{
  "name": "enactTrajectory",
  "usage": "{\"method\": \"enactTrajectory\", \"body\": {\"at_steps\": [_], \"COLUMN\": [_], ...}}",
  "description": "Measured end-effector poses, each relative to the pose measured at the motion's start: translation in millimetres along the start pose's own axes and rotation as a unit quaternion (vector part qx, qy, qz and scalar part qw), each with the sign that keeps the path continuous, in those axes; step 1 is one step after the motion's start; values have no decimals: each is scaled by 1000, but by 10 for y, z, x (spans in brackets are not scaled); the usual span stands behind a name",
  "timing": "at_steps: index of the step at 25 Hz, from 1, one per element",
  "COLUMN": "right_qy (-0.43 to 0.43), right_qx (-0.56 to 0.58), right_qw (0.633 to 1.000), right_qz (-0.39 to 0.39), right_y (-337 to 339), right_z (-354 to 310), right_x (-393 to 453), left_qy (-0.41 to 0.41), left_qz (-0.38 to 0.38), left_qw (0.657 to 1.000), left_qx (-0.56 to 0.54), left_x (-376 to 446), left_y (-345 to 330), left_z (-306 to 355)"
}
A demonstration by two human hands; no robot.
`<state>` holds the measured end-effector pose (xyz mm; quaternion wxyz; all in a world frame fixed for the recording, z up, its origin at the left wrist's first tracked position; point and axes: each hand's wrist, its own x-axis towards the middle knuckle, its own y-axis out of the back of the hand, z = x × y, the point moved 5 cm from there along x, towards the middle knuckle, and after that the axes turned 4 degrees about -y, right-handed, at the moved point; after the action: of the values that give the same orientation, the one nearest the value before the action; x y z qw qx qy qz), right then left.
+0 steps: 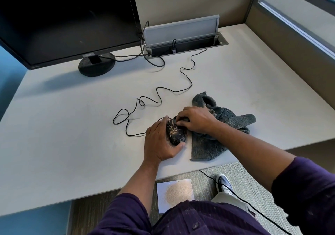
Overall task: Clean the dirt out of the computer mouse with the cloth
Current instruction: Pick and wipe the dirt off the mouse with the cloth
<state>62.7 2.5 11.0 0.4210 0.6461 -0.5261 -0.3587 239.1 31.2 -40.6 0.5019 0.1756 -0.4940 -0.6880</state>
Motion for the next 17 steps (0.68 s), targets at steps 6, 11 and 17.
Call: {"method": "enactTrajectory", "body": {"at_steps": [6,11,17], "right_qy": [-34,-31,-71], "right_qx": [36,62,78], "right_qw": [999,995,994], "right_qz": [-4,-69,-41], "right_y": [-16,-48,-53], "right_z": [-16,-28,-10], "right_x": [13,34,119], "left_qy": [-1,-4,-5], "left_qz": [-5,-2,-3], "left_qw": [1000,1000,1000], "left_qx": [4,1,1], "left_x": [-1,-8,-4], "left_y": [-3,4,0], "left_z": [-5,10,4]}}
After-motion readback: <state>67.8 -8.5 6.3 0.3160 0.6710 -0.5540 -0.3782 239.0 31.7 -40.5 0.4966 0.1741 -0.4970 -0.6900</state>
